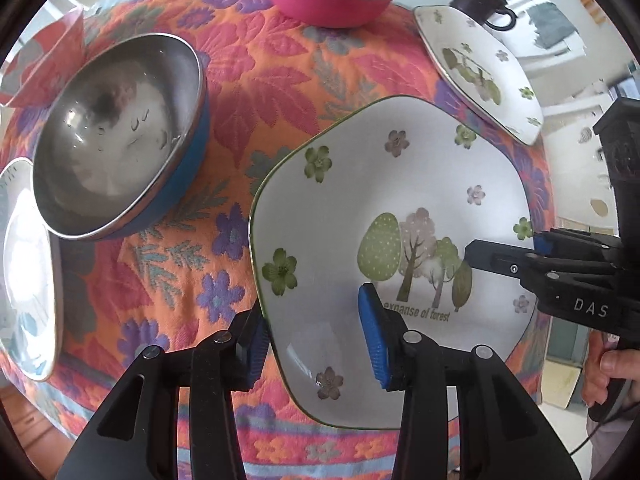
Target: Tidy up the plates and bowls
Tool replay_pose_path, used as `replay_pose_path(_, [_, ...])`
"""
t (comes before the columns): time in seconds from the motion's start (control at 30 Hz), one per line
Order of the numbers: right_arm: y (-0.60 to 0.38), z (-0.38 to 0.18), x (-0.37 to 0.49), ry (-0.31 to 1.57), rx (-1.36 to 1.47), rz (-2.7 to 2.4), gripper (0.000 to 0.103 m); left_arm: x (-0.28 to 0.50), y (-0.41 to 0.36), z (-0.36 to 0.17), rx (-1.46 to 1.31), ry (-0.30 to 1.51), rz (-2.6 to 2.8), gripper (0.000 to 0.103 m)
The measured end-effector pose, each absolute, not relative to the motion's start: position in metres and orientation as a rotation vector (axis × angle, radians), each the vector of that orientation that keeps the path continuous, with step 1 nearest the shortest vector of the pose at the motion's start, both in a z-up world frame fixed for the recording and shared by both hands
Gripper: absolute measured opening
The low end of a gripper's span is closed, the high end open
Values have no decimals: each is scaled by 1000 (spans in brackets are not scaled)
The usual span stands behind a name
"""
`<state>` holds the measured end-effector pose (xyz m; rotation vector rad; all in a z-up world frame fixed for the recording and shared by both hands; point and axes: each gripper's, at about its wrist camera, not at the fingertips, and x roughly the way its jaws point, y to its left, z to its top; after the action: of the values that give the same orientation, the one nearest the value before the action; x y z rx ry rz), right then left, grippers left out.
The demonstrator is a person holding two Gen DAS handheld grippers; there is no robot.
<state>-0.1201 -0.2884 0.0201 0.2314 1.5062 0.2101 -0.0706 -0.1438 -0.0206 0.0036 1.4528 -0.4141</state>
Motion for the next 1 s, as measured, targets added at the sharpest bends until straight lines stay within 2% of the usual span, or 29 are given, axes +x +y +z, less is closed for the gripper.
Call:
replay_pose_path(0.27, [-273, 54, -131, 1452, 266, 166, 35, -64, -121, 15, -6, 1443, -487, 38])
replay_pose_path(0.53, [-222, 93, -118, 1386, 245, 194, 35, -44, -67, 49, -51, 1373, -492, 38])
replay_pose_path(1.0, [-108, 92, -87, 1397, 200, 309, 35, -19, 48, 71, -151, 1309, -408, 38])
